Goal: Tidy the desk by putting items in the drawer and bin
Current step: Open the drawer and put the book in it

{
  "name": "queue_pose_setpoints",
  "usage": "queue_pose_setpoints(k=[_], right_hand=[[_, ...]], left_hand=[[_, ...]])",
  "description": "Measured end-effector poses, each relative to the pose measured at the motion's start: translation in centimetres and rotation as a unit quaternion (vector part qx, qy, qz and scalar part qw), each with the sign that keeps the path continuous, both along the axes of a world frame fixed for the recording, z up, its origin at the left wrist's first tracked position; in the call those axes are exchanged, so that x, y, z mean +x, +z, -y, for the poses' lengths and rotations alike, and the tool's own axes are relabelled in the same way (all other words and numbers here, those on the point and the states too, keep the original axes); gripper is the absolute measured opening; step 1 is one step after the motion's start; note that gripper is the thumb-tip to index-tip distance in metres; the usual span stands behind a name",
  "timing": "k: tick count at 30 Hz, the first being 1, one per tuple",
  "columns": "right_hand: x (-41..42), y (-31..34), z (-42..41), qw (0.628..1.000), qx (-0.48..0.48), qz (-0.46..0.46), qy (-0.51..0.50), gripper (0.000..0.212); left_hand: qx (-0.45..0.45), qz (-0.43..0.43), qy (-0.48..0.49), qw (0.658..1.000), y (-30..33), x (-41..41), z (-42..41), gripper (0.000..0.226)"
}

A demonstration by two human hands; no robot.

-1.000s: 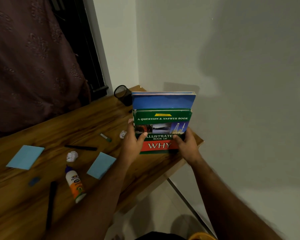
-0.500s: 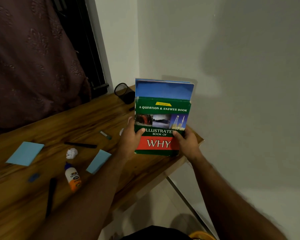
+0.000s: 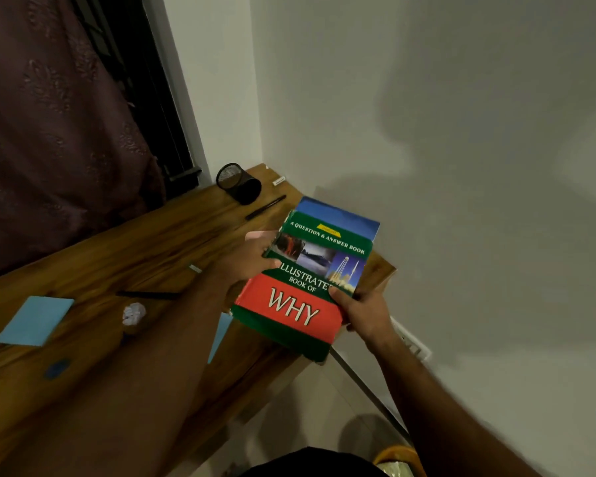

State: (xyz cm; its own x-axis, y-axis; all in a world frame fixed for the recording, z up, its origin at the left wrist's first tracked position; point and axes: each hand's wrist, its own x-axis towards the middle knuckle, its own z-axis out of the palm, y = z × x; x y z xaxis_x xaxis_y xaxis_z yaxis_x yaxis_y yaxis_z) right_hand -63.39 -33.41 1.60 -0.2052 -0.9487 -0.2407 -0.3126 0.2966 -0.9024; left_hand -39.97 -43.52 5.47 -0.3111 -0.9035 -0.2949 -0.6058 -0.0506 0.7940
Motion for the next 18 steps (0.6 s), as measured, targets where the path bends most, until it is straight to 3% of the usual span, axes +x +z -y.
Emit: queue_pose_setpoints(k=[3,7,12,16,18], right_hand=[[0.0,-1.0,-1.7,0.999,0.046,-0.009,-0.006,0.02],[0.3,-1.9,-2.8,0.992,0.125,0.0,-0.02,0.034],[1.4,-2.6,-2.8,0.984,0.16,0.028,-0.078,0.034],[2.0,-2.8,-2.0,0.976,0.18,0.054,-0.114,0.033],[2.3,-2.5,-1.4,0.974,0.182,0.059,-0.123,0.031]], left_hand=[[0.078,0.028,0.007,0.997,-2.1,-0.4,-0.2,0.015],[0.099,0.043,-0.005,0.994,-4.2,-1.0,0.1,0.017],[0.041,0.088,0.003,0.995,-5.8,-2.5,0.5,0.023],[-0.066,0.207,0.026,0.976,-6.3,-3.7,1.2,0.019],[-0.082,0.218,0.047,0.971,-6.7,-4.3,1.6,0.02]])
